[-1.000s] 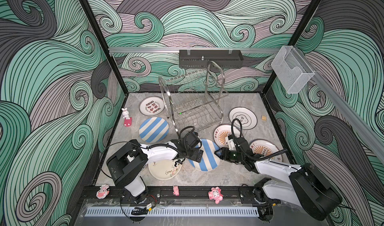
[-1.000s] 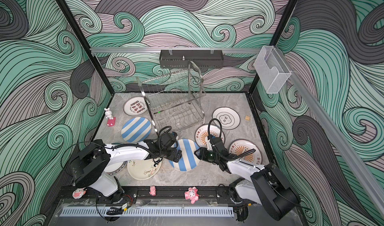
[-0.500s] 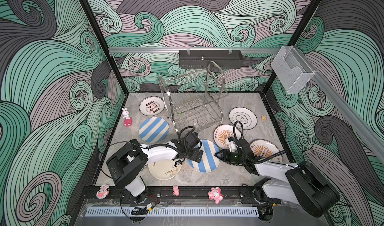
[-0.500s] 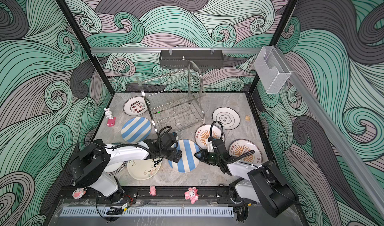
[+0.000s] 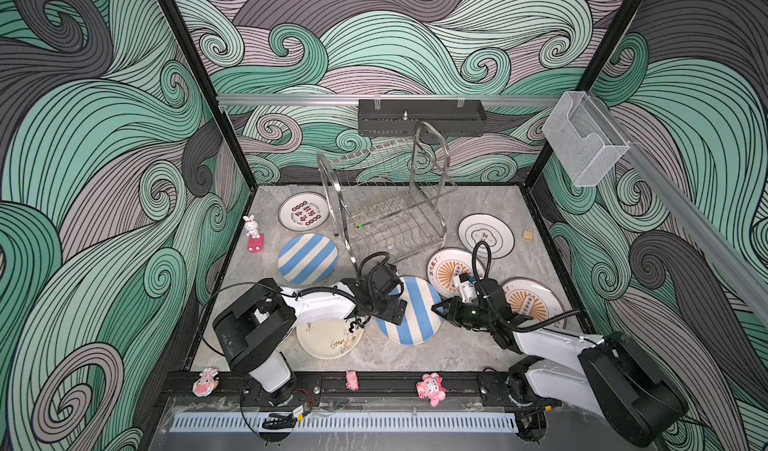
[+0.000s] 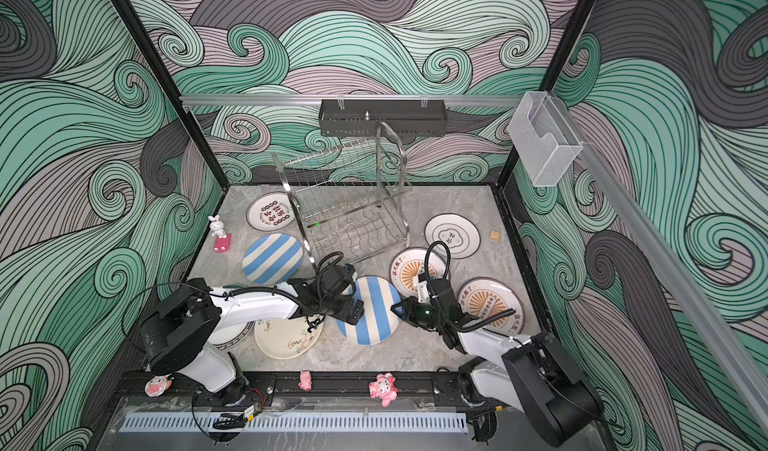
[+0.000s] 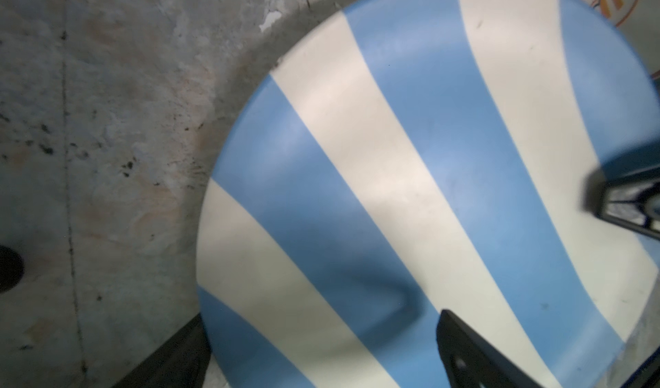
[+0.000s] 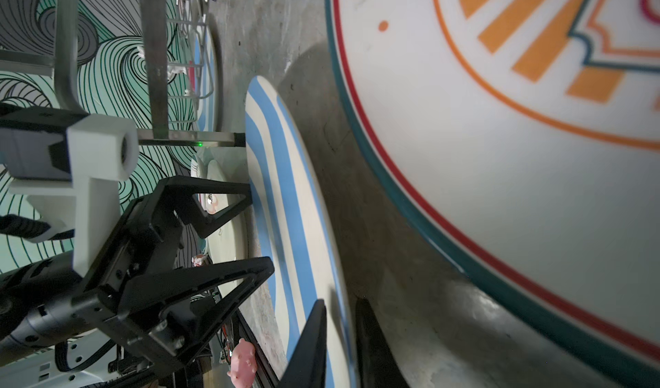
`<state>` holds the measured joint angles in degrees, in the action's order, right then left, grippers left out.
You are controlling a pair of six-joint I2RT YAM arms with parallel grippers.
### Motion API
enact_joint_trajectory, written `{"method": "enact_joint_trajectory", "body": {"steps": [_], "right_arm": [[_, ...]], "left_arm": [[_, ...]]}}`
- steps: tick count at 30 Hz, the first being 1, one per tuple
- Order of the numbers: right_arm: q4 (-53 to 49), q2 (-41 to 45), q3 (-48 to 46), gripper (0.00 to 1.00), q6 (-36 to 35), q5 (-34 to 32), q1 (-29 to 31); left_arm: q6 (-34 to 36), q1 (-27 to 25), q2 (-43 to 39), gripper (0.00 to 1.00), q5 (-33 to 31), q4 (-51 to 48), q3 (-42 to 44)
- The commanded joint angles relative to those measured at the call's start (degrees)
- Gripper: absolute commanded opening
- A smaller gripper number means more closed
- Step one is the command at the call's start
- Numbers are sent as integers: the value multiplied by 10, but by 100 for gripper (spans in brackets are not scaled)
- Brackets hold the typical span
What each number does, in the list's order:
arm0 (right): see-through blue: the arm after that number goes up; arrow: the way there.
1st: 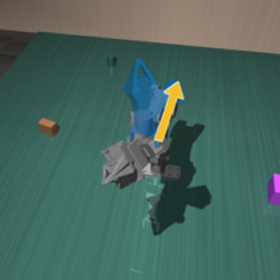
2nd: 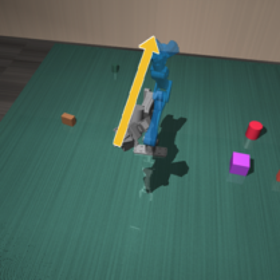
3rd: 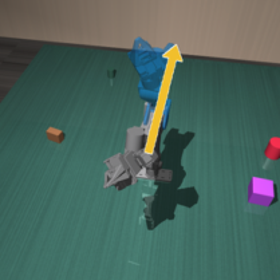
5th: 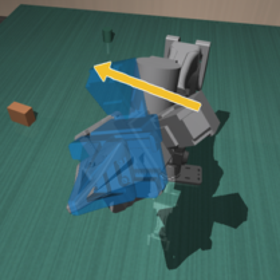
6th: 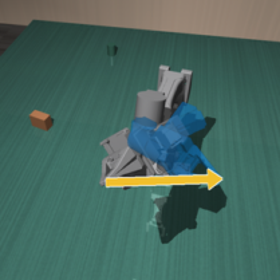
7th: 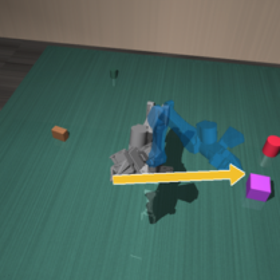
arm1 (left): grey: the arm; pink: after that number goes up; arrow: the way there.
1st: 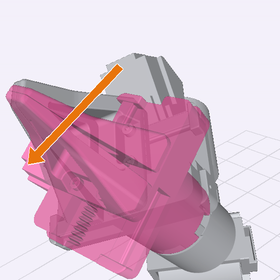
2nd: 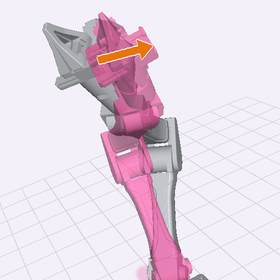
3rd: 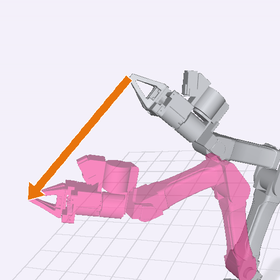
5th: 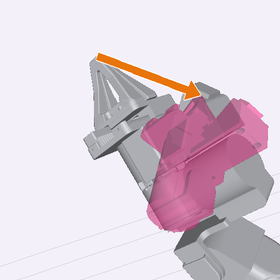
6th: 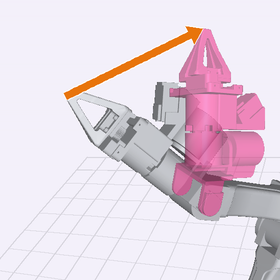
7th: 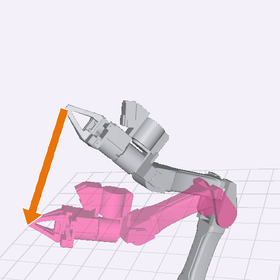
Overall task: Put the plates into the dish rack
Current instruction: 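Grip the striped plate's edge with the right gripper while the left gripper steadies it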
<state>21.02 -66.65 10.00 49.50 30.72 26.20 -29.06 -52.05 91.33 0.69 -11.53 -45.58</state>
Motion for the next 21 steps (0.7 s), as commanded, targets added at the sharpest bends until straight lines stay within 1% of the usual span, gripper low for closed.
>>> {"method": "enact_joint_trajectory", "body": {"steps": [1, 4, 6, 9, 11, 16, 21], "right_arm": [[-33, 31, 6, 12, -12, -1, -5], [-78, 60, 16, 6, -27, -5, -10], [-136, 78, 32, 0, -42, -17, -15], [-190, 105, 50, 0, -71, -13, -29], [-213, 128, 56, 0, -77, -9, -42], [-299, 190, 87, 0, -107, 13, -67], [-404, 238, 139, 0, -156, 11, -71]], "left_arm": [[1, -10, -4, 98, 15, 8, -7], [-4, -12, -15, 99, 16, 4, -8], [-6, -12, -26, 99, 23, -8, -14], [-11, -12, -53, 99, 34, -38, -21], [-14, -12, -79, 98, 35, -51, -16], [-9, -11, -162, 99, 12, -118, -23], [16, -10, -225, 99, -1, -187, -36]]}}
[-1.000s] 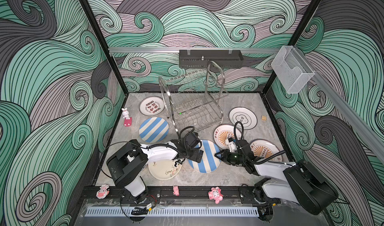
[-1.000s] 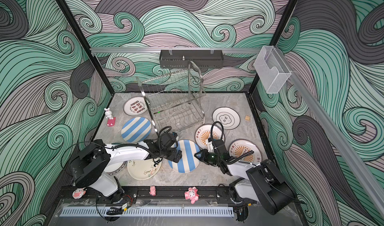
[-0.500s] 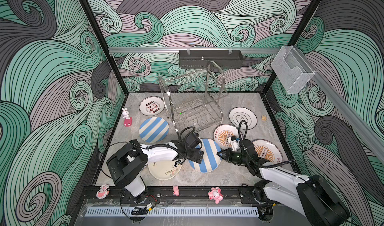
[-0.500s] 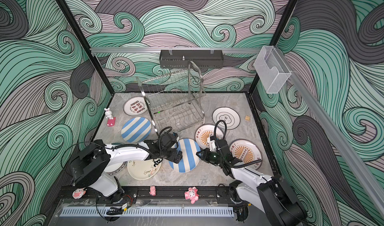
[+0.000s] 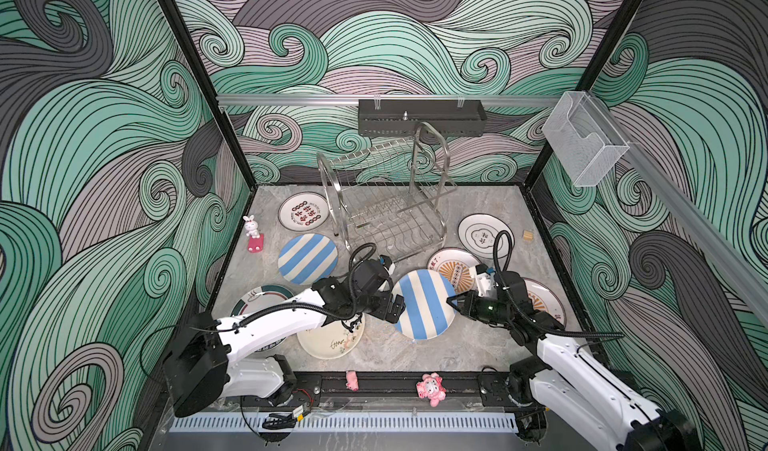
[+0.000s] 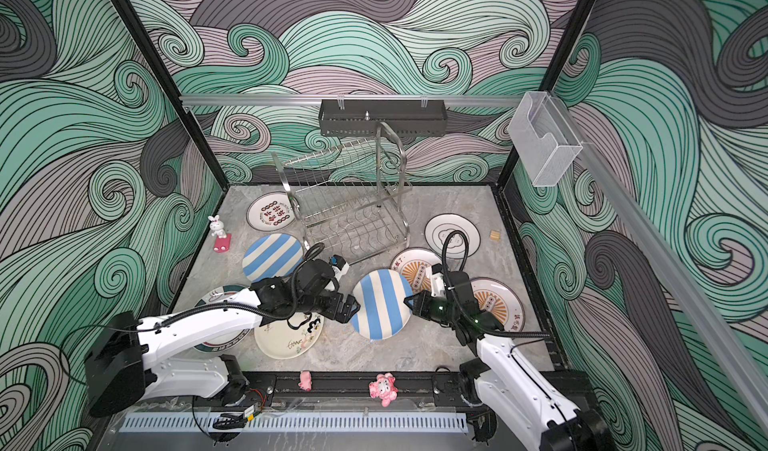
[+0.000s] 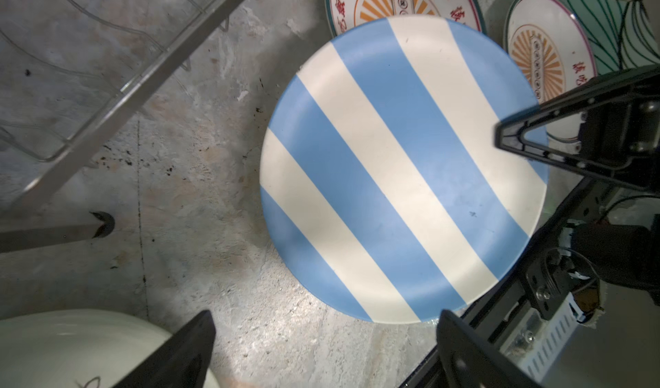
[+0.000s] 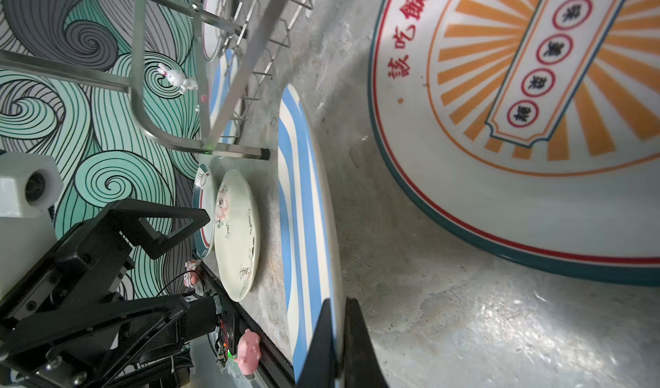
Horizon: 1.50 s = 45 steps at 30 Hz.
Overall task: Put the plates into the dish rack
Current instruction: 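Lift the striped plate upright with the right gripper while the left gripper withdraws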
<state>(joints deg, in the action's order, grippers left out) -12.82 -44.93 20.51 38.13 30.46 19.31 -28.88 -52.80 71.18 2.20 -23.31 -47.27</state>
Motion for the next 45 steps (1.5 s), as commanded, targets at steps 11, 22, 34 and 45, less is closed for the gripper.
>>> {"method": "enact_joint_trajectory", "body": {"steps": [11, 22, 34, 45], "right_arm": [[-239, 72, 179, 0, -107, 17, -12], [-328, 26, 420, 0, -143, -5, -12], [-344, -131, 712, 0, -169, -43, -12], [-305, -343, 1001, 0, -255, -252, 1]], "left_arm": [[76, 20, -194, 99, -78, -116, 24], [173, 131, -268, 98, -124, -239, -66], [177, 265, -274, 99, -10, -196, -36], [146, 339, -236, 99, 76, -171, -34]]}}
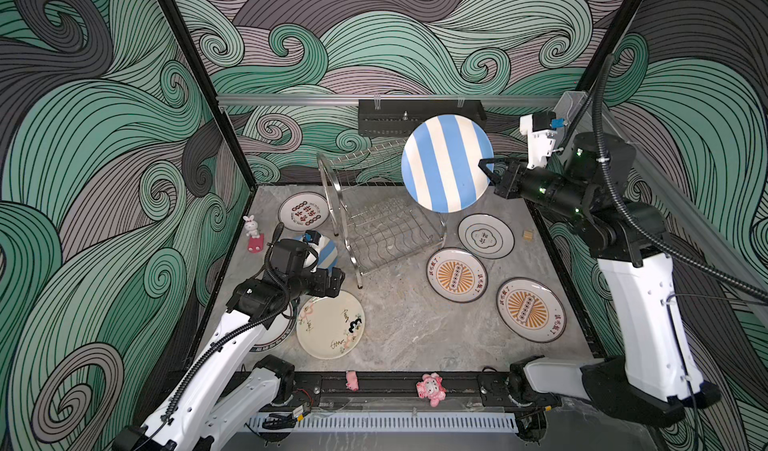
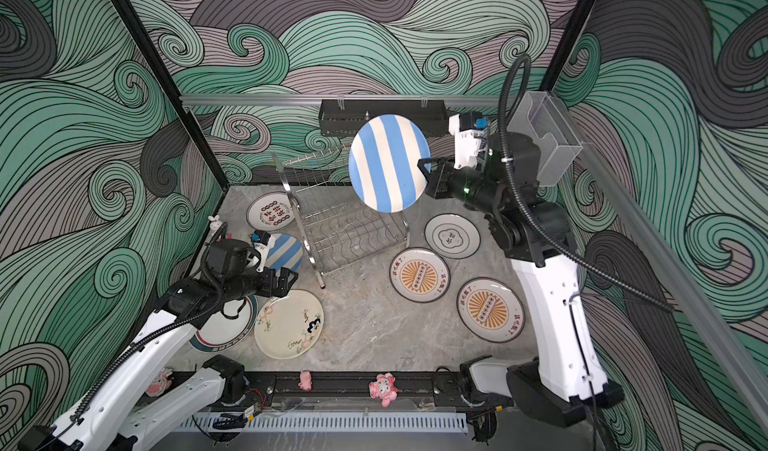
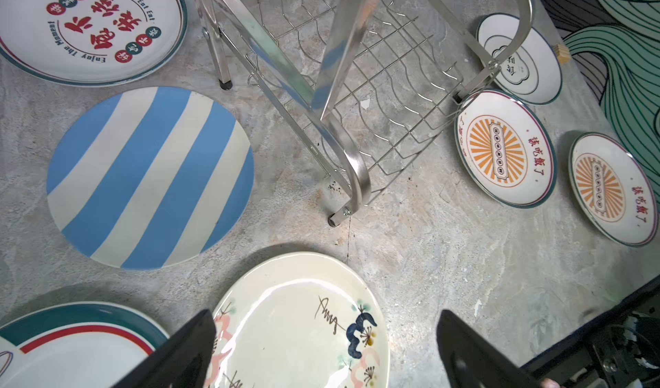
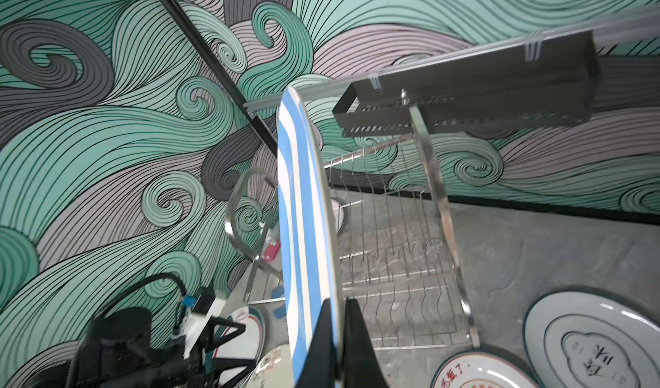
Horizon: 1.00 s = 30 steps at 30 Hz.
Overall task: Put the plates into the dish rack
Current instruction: 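Lift the striped plate upright with the right gripper while the left gripper withdraws, then lower the striped plate into a rack slot and open the right gripper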
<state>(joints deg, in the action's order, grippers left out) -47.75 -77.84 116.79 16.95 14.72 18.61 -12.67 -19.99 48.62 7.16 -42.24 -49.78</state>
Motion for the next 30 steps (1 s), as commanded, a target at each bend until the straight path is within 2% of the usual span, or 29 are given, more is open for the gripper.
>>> {"method": "enact_joint_trajectory", "body": {"steps": [1, 6, 10, 17, 30], "right_arm": [[58, -21, 39, 0, -52, -122, 13], [136, -56, 39, 0, -133, -269, 65], [168, -96, 56, 0, -185, -335, 100], [177, -167, 90, 0, -193, -355, 112], [201, -225, 93, 0, -194, -356, 109]], "left_arm": [[-19, 14, -10, 99, 27, 24, -6], [-33, 26, -3, 99, -1, 43, 16], [-35, 27, 10, 99, -28, 33, 11], [-31, 33, 18, 98, -33, 36, 11], [-33, 46, 41, 99, -32, 39, 13]]}}
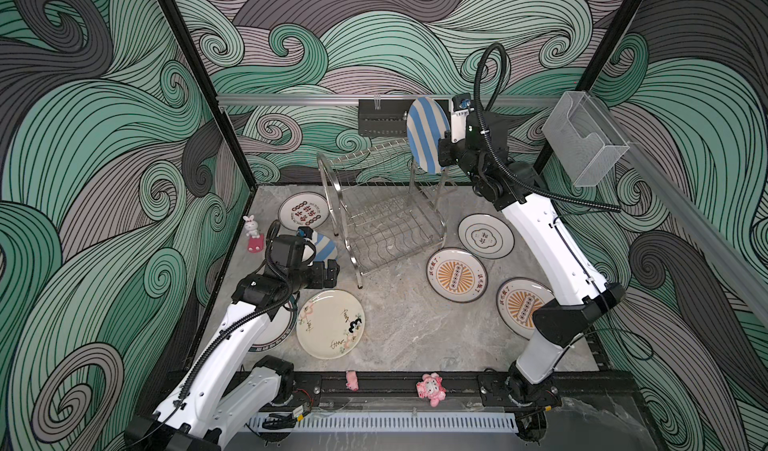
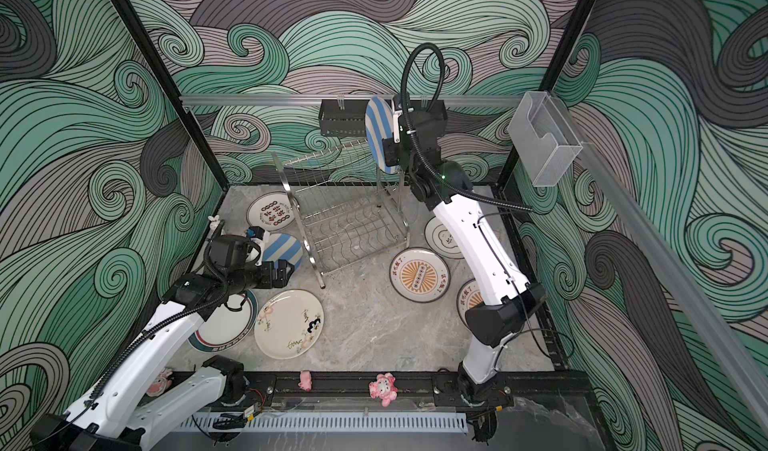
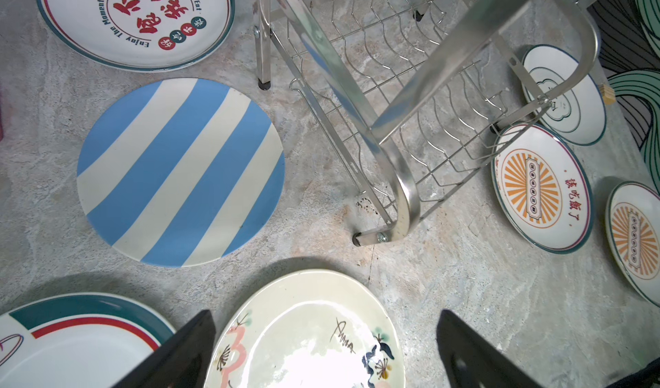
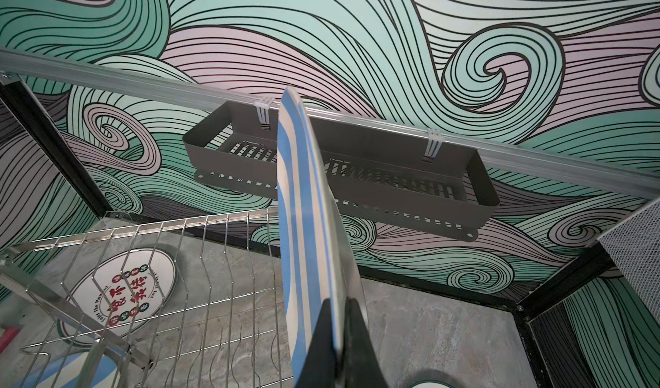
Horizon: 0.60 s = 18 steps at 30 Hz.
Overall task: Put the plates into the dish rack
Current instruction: 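Lower the striped plate into a rack slot and open the right gripper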
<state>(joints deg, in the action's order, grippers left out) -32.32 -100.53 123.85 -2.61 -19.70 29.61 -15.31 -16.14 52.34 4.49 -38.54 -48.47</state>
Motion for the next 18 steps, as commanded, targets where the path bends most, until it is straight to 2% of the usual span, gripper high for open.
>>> {"method": "enact_joint_trajectory", "body": {"steps": [1, 18], "right_arm": [[47, -1, 23, 0, 2, -12, -1], [45, -21, 5, 0, 28, 11, -15]], "left_arm": [[-6, 8, 6, 99, -6, 2, 0], [-5, 16, 7, 99, -9, 0, 1]]}}
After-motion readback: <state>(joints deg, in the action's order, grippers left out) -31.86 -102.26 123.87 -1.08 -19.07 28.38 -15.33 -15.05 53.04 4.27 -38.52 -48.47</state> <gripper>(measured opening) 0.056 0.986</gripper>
